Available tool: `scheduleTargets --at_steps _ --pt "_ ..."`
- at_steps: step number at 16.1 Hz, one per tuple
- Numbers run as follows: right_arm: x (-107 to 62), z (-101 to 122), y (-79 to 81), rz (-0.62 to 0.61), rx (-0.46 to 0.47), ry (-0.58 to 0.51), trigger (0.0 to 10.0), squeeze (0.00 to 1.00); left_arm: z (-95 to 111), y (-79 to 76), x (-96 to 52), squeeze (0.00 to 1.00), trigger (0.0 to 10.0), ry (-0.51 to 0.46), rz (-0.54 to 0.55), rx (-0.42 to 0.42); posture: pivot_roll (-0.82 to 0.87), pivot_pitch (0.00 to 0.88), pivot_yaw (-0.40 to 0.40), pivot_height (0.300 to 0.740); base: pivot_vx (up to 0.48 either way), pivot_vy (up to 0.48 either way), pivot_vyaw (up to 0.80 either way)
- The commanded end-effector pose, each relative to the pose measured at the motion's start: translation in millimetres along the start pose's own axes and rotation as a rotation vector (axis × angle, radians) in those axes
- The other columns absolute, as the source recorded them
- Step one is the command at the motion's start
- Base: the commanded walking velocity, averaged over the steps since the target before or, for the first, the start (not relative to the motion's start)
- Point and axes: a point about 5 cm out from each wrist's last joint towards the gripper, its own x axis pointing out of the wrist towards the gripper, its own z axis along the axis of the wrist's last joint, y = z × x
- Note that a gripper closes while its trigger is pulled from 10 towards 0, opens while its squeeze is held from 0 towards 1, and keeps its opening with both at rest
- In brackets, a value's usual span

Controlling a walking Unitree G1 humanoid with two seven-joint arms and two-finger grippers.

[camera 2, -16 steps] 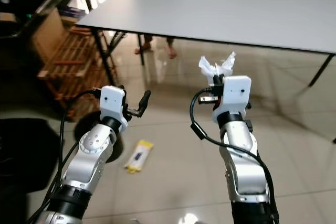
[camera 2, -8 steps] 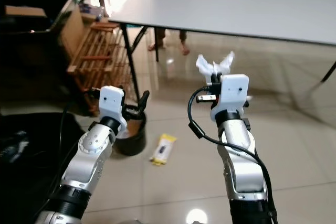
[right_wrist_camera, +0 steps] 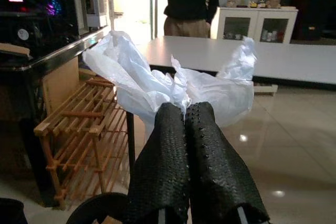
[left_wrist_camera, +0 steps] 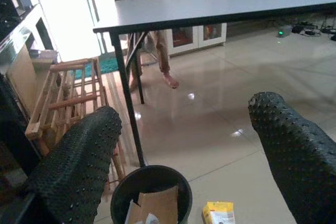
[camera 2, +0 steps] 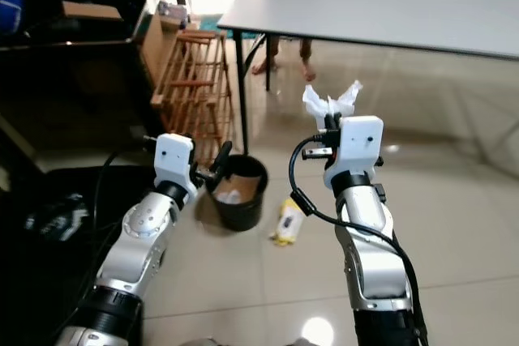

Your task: Picking trash to rubbish bin

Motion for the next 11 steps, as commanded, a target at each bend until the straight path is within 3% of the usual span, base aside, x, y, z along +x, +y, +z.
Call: scheduleTargets --at_steps 1,8,11 --pt "-0.1 1.5 -1.4 -0.003 0.005 -0.006 0.0 0.0 2.6 -2.4 0.6 0.0 10.0 -0.01 -0.007 0.016 -0.03 0.065 0.007 0.74 0.0 0.0 0.0" --pt "0.0 0.4 0.5 0.004 0.007 -0.003 0.0 0.0 5.6 -4.0 0.1 0.0 10.0 -0.033 -0.05 0.023 -0.03 0.068 0.006 0.74 0.0 0.0 0.0" --pt "-0.4 0.0 -0.2 0.006 0.005 -0.001 0.0 0.0 4.8 -4.8 -0.3 0.0 10.0 -0.031 -0.051 0.02 -0.03 0.069 0.005 0.74 0.326 0.0 0.0"
